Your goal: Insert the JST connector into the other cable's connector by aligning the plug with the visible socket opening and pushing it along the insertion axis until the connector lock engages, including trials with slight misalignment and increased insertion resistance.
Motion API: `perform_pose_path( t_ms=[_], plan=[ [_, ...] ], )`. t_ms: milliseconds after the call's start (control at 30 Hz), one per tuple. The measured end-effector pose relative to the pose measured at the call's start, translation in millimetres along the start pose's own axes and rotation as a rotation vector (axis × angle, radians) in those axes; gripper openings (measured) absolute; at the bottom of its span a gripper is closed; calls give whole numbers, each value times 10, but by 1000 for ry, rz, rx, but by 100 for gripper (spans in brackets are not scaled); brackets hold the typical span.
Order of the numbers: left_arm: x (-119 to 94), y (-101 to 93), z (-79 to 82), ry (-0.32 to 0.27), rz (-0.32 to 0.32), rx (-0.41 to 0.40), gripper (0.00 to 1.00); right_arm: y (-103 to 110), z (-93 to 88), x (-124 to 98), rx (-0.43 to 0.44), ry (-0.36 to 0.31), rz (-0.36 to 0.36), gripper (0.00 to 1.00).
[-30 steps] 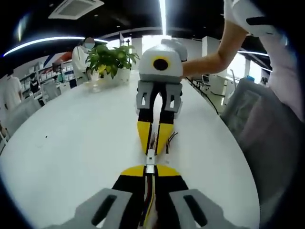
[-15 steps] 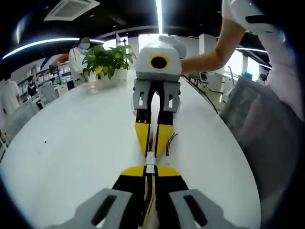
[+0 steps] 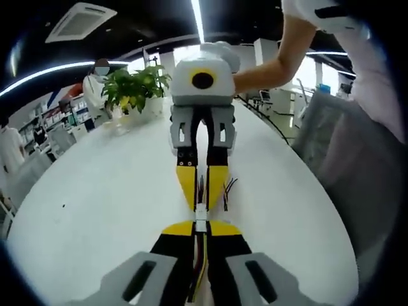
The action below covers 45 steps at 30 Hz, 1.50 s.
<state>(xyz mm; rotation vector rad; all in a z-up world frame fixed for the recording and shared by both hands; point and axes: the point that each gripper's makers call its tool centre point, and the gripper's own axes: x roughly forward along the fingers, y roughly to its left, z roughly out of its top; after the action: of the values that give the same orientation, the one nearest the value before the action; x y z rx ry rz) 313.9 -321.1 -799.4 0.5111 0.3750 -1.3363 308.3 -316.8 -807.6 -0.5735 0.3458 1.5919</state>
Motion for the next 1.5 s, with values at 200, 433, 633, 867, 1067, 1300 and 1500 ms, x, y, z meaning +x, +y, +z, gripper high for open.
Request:
perform_pose_path(
  t_ms=[200,433,633,867,1067,1300,1500],
  plan=[
    [-3,30,-17,8,6,8,0,-23,-8,5,-4,7,-4,3],
    [27,75,-60,15,19,10,0,-72,7,67,-12,7,-5,3],
    [46,92,-136,23,16,-5,0,-80,-28,109,-15,10,-1,3],
    [46,113,-253,42,20,-13,0,-86,-85,199,-23,19,3,4],
    [63,139,-367,55,32,-29,0,-96,-142,284,-32,39,7,4],
    [37,119,-454,37,32,-88,0,-67,-168,353,-23,38,24,4],
    [42,121,-495,42,29,-100,0,-69,-186,402,-20,39,25,4]
  ],
)
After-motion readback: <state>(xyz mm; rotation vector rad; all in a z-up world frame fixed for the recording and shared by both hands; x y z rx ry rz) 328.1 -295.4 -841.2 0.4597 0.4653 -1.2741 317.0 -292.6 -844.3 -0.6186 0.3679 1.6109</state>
